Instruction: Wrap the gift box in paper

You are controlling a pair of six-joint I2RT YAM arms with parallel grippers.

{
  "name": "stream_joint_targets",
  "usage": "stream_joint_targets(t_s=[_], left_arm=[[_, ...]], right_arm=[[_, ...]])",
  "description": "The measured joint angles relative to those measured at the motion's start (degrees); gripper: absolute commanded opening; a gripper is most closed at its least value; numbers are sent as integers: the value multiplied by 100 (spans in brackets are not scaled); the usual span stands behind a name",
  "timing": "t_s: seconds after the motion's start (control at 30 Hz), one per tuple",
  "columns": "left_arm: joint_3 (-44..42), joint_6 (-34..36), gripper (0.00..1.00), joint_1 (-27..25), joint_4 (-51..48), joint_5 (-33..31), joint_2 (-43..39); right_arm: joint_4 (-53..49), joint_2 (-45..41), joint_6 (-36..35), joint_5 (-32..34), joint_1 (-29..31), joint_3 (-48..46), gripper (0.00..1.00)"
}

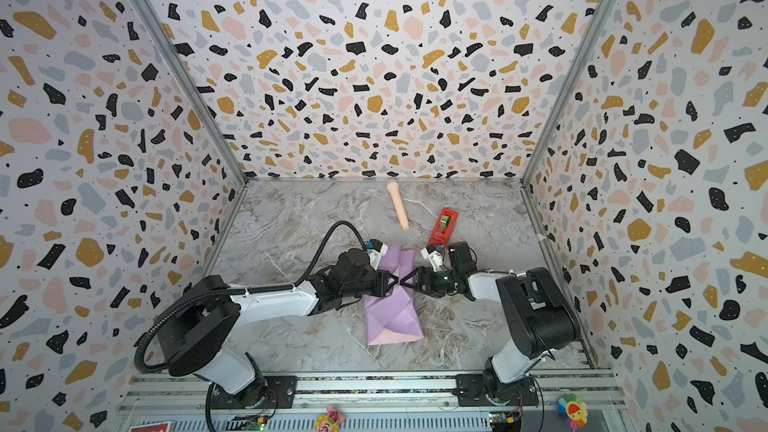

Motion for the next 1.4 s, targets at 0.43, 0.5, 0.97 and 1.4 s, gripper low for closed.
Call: stream_joint_targets(t_s=[0.43, 0.5, 0.97, 1.4], left_arm=[[234, 149, 0, 2, -160, 136, 251], [251, 149, 0, 2, -155, 140, 297], [149, 114, 0, 15, 55, 181, 313], [-109, -48, 22, 17, 658, 280, 343]], right_arm=[[0, 0, 9, 0, 2, 0, 81], [-2, 2, 15, 4, 4, 0, 81], [-15, 24, 17, -7, 9, 22, 81], [-173, 9, 17, 17, 11, 81, 81]])
